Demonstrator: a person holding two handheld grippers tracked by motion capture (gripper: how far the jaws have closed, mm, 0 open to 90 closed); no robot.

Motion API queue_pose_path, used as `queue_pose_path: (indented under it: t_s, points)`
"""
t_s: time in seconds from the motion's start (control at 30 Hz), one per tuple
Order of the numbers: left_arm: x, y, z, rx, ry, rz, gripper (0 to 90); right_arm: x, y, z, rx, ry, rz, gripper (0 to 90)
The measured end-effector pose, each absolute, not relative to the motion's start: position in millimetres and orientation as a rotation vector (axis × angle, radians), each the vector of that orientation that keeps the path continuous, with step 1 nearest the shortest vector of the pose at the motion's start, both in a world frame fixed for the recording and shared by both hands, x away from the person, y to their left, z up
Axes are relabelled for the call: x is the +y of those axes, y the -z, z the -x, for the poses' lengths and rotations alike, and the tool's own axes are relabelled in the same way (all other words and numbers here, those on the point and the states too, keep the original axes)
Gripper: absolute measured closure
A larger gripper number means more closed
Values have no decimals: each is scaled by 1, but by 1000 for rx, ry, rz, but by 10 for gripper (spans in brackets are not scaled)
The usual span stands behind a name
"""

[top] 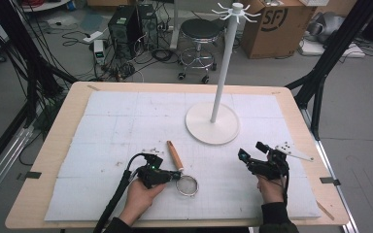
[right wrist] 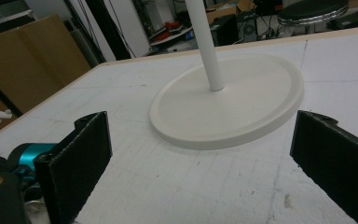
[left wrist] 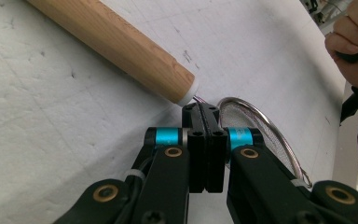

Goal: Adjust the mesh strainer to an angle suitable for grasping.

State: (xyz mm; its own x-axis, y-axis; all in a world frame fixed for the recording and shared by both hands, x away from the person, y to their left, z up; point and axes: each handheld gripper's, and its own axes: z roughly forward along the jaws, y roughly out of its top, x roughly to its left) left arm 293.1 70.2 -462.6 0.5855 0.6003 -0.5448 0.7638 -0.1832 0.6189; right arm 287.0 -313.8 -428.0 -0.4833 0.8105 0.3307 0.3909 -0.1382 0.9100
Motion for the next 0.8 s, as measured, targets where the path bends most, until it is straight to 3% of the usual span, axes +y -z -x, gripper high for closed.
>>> queue_pose_path:
  t_s: [0.8]
  points:
    - [54, 463, -304, 1093, 235, -1887, 899, -315, 428, -287, 1774, -1668, -1360, 46]
